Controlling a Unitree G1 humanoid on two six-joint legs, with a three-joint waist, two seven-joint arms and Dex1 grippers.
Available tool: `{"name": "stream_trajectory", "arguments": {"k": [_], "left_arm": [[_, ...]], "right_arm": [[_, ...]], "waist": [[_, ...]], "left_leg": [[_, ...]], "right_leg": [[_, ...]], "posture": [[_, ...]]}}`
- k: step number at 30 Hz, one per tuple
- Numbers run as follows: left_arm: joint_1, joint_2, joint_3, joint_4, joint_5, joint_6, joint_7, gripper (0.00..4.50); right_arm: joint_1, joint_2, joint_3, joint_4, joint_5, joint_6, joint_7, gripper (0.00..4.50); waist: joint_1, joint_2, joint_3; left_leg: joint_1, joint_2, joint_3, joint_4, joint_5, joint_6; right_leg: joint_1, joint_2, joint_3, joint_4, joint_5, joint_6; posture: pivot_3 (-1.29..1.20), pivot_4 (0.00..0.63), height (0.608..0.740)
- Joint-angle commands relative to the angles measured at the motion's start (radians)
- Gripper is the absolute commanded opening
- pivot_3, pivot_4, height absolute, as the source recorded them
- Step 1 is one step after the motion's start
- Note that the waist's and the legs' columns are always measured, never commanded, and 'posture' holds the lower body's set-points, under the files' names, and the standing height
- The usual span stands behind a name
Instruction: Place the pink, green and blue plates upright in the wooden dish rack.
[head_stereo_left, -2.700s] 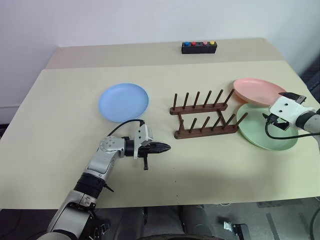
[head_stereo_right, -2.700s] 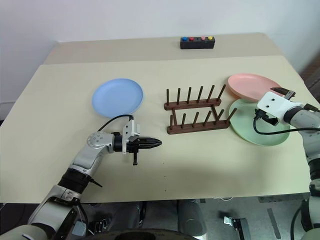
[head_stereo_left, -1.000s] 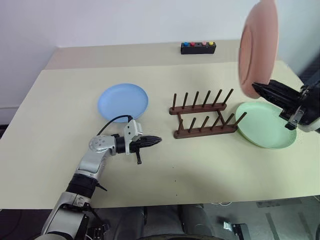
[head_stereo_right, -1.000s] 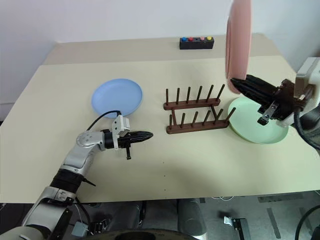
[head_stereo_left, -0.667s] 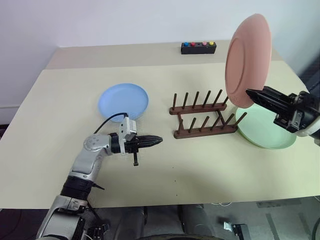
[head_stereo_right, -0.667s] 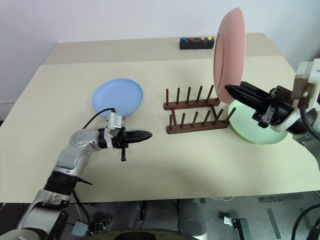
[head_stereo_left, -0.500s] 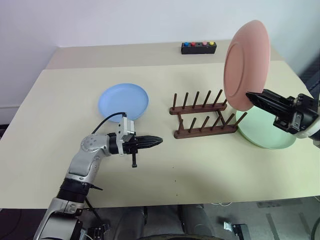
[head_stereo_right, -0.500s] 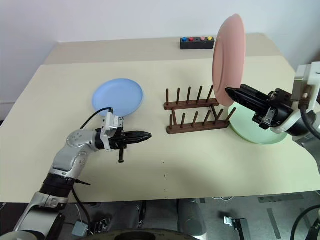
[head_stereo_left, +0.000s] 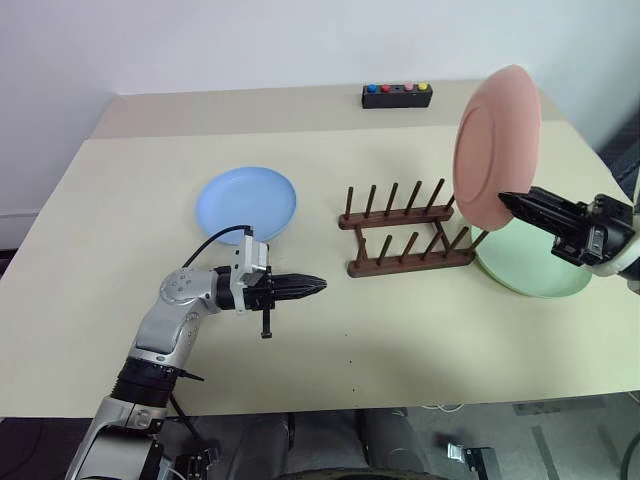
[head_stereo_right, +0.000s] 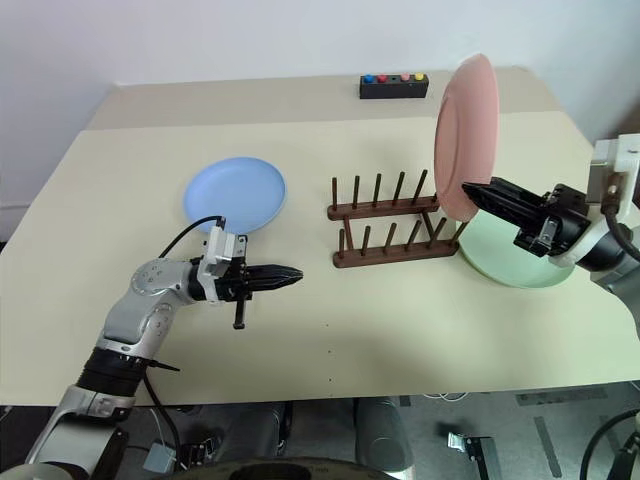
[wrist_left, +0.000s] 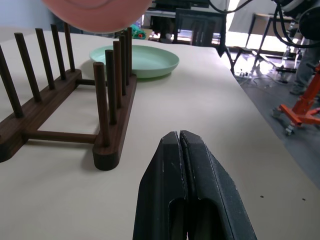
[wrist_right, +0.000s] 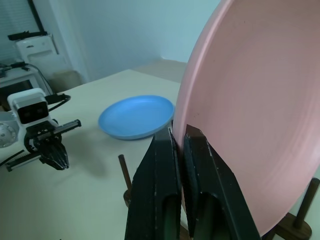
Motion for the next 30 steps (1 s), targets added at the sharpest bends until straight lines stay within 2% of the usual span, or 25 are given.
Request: {"name": "stream_trajectory", "arguments": {"k": [1, 17, 29, 30], "left_arm": [[0.007, -0.001, 0.020, -0.013, -0.015, -0.024, -0.007, 0.00], [0.011, -0.001, 0.006, -0.060, -0.013, 0.003, 0.021, 0.00], [0.003, 0.002, 0.007, -0.103, -0.013, 0.041, 0.058, 0.00], [0.002, 0.002, 0.008, -0.105, -0.013, 0.045, 0.060, 0.00]], "right_arm": [[-0.019, -0.001, -0.005, 0.003, -0.006, 0.001, 0.025, 0.04], [-0.077, -0.013, 0.022, 0.190, -0.045, 0.050, 0.135, 0.04], [-0.121, 0.004, 0.049, 0.265, -0.090, 0.064, 0.155, 0.04], [-0.123, 0.004, 0.050, 0.268, -0.091, 0.065, 0.156, 0.32]], "waist": [[0.000, 0.000, 0.000], [0.000, 0.000, 0.000], [0.000, 0.000, 0.000], [0.000, 0.000, 0.000]], "left_leg": [[0.000, 0.000, 0.000, 0.000, 0.000, 0.000], [0.000, 0.000, 0.000, 0.000, 0.000, 0.000], [0.000, 0.000, 0.000, 0.000, 0.000, 0.000], [0.000, 0.000, 0.000, 0.000, 0.000, 0.000]], "right_leg": [[0.000, 0.000, 0.000, 0.000, 0.000, 0.000], [0.000, 0.000, 0.000, 0.000, 0.000, 0.000], [0.000, 0.000, 0.000, 0.000, 0.000, 0.000], [0.000, 0.000, 0.000, 0.000, 0.000, 0.000]], "posture": [[0.00, 0.150, 0.740], [0.00, 0.150, 0.740], [0.00, 0.150, 0.740], [0.00, 0.150, 0.740]]}}
